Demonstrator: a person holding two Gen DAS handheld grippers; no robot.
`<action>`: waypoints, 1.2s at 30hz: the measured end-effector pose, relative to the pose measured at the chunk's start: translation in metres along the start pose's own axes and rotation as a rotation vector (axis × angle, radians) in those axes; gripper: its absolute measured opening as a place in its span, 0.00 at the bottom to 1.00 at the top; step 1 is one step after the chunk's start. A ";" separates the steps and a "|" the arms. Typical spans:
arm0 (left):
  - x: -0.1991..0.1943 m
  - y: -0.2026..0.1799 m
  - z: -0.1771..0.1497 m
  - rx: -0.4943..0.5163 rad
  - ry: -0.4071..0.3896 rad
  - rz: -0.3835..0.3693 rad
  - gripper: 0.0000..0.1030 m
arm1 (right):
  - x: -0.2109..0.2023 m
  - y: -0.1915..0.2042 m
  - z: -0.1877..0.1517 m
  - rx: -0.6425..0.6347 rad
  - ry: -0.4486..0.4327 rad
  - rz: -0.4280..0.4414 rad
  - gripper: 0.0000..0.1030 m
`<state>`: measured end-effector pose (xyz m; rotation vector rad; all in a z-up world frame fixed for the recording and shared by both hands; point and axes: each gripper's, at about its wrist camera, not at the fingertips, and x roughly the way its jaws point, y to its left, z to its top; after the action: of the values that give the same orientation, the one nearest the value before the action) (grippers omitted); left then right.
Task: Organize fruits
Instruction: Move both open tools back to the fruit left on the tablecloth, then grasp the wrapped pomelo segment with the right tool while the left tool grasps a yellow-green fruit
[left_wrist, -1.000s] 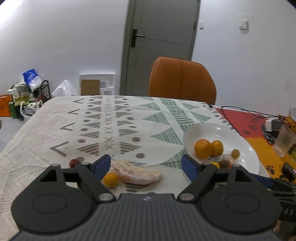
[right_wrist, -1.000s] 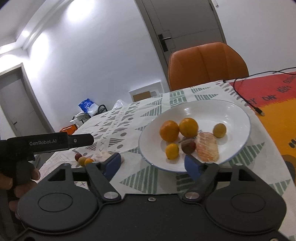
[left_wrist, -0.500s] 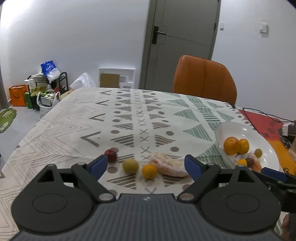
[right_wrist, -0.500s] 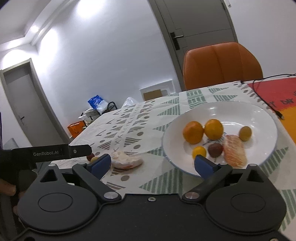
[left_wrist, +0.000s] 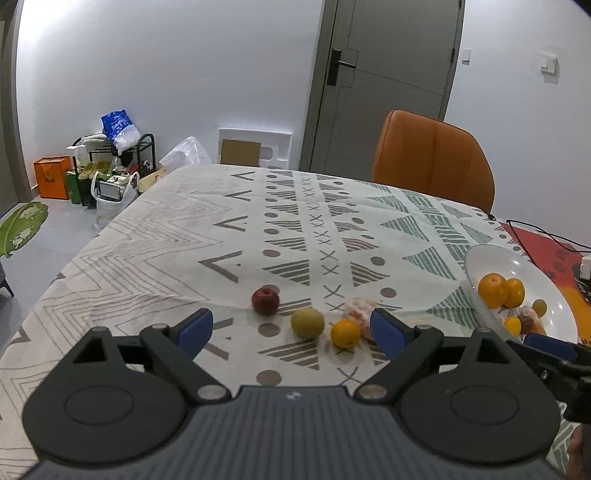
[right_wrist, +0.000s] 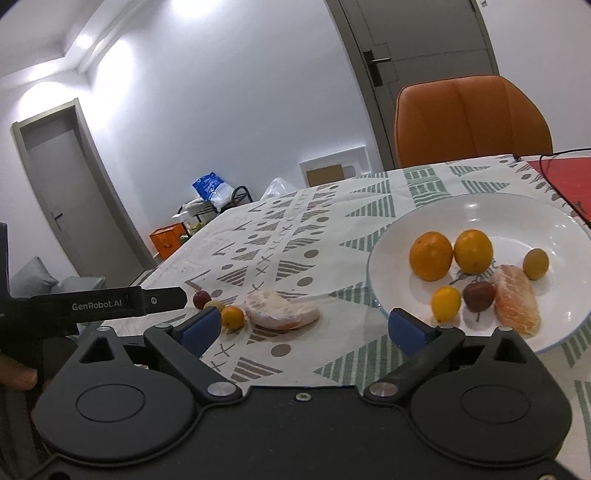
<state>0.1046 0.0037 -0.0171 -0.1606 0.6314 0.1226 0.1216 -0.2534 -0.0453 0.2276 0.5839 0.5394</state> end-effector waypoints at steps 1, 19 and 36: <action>0.000 0.001 0.000 -0.001 0.001 0.002 0.88 | 0.001 0.001 0.000 -0.002 0.004 0.002 0.95; 0.010 0.033 -0.003 -0.044 0.016 -0.015 0.88 | 0.036 0.023 -0.003 -0.055 0.087 0.016 0.81; 0.037 0.033 -0.002 -0.046 0.036 -0.129 0.57 | 0.077 0.037 0.007 -0.179 0.137 -0.028 0.68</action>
<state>0.1278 0.0377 -0.0443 -0.2477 0.6522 0.0100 0.1641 -0.1808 -0.0617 0.0133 0.6664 0.5791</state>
